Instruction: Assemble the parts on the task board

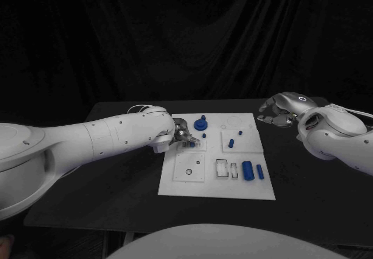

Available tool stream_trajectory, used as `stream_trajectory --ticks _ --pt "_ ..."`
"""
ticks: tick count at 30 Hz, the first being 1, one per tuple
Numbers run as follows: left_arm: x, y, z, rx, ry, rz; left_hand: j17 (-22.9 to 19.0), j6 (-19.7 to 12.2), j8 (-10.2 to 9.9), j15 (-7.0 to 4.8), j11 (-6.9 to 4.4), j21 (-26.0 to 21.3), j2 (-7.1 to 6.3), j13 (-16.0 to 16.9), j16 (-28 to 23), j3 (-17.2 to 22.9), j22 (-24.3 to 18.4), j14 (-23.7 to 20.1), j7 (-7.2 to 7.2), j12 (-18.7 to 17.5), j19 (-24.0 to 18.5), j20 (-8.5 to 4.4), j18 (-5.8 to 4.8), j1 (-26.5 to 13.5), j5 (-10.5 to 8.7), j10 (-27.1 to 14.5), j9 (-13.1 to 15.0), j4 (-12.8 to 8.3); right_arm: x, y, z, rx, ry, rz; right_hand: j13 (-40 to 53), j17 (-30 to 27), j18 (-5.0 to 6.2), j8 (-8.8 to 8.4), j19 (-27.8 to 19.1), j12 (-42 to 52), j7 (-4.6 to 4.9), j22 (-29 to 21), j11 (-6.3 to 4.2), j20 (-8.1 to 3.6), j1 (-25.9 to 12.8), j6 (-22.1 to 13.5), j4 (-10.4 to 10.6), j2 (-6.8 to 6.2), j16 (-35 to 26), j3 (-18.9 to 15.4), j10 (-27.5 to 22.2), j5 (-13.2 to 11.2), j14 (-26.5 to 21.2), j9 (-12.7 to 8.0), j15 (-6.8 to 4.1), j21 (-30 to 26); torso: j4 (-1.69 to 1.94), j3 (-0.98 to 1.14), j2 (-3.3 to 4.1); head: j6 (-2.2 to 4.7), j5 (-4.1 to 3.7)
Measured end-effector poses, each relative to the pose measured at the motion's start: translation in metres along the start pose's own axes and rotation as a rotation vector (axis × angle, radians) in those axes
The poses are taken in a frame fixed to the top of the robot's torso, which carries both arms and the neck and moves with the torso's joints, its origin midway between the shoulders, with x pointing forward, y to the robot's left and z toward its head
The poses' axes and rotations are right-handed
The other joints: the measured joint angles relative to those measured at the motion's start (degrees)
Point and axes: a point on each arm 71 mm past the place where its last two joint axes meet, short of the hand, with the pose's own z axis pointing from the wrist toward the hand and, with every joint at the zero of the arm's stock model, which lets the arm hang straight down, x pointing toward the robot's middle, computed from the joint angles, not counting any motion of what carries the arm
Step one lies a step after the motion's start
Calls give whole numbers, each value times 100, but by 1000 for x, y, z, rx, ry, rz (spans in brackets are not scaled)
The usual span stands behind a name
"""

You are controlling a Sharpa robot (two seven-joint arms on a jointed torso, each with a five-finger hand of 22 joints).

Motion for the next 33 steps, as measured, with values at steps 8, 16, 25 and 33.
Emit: stream_trajectory --ticks 8,16,25,33 --pt "8 0 -6 39 -38 26 -1 -69 -33 0 0 0 -28 0 0 -22 0 0 14 0 0 0 -1 28 -23 0 -17 -22 0 -1 0 2 1 0 0 0 0 -23 0 0 0 -1 0 0 0 0 0 0 0 0 0 0 0 0 0 0 4 2 -2 0 -19" --pt "11 3 -9 46 -82 44 -1 -127 -55 0 0 0 -4 0 0 -21 -1 0 32 0 0 1 0 95 16 0 -18 -54 1 -2 -1 6 3 3 0 0 0 -23 0 0 0 -1 0 0 0 0 0 0 0 0 0 0 0 1 0 0 2 2 -7 0 13" --pt "12 5 -9 37 -99 57 -1 -127 -55 0 0 0 45 0 0 19 -1 0 32 0 0 1 0 196 139 0 -18 -126 2 -2 -1 9 7 10 0 0 0 -22 0 0 0 -2 0 0 0 0 -16 0 0 16 0 0 0 -5 0 0 6 3 -6 0 15" --pt "11 5 -8 32 -105 60 -2 -168 -133 0 0 -17 127 0 0 97 -1 0 33 0 0 1 0 320 333 -1 -61 -204 2 -2 -1 11 10 12 0 0 -1 -23 0 0 11 -2 0 0 17 12 -41 17 0 41 0 48 0 -13 0 -21 8 4 -4 0 16"
